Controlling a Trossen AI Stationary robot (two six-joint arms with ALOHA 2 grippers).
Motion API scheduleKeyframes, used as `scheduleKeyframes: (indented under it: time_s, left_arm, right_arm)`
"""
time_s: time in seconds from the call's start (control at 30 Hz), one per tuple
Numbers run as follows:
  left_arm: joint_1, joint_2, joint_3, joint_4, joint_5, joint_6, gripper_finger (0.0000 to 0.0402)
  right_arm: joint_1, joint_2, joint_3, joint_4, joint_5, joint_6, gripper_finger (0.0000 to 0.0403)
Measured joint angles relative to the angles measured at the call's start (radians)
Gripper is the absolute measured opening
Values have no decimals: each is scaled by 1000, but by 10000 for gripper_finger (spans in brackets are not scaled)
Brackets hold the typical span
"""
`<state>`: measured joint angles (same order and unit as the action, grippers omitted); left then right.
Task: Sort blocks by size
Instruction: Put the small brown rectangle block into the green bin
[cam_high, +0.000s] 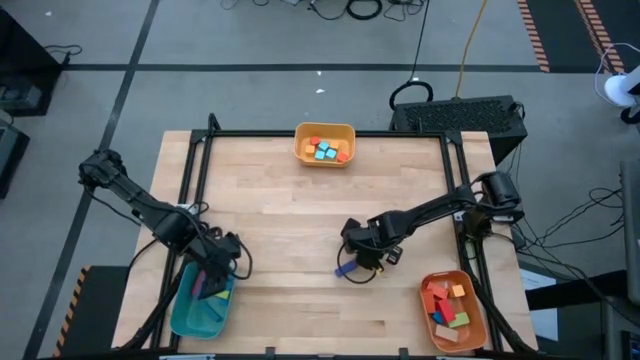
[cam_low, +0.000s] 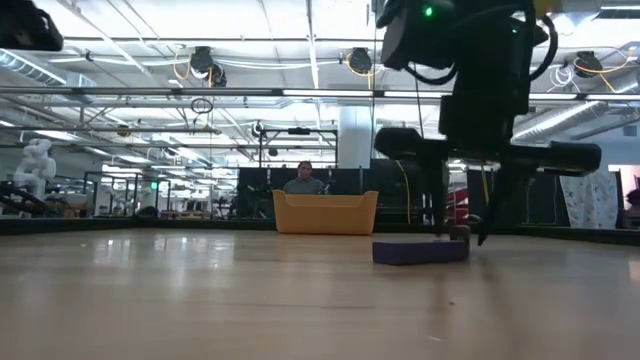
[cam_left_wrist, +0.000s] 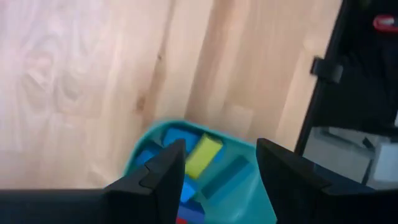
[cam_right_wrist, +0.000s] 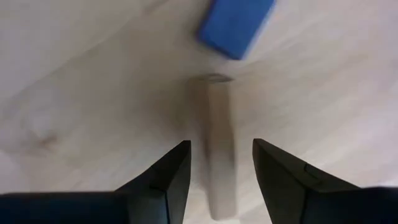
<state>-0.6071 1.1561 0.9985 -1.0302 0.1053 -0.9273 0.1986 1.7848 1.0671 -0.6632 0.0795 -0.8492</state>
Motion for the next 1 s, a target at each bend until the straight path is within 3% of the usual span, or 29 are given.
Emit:
scheduleKeyframes:
  time_s: [0.2, 0.37, 0.63, 0.8, 1.0]
  left_arm:
    - [42, 0, 0, 7, -70, 0, 199]
    - [77, -1, 0, 44, -153, 6, 199]
    - [104, -1, 0, 183, -431, 213, 199]
    - [104, 3, 0, 245, -573, 337, 199]
    - [104, 32, -37, 318, -668, 394, 199]
  right_arm:
    - [0, 18, 10, -17, -1, 19, 156]
    - [-2, 26, 10, -17, 0, 44, 129]
    - [-3, 26, 10, -13, 0, 107, 51]
    - [-3, 25, 10, -8, 6, 167, 40]
    - [-3, 25, 10, 69, 167, 419, 54]
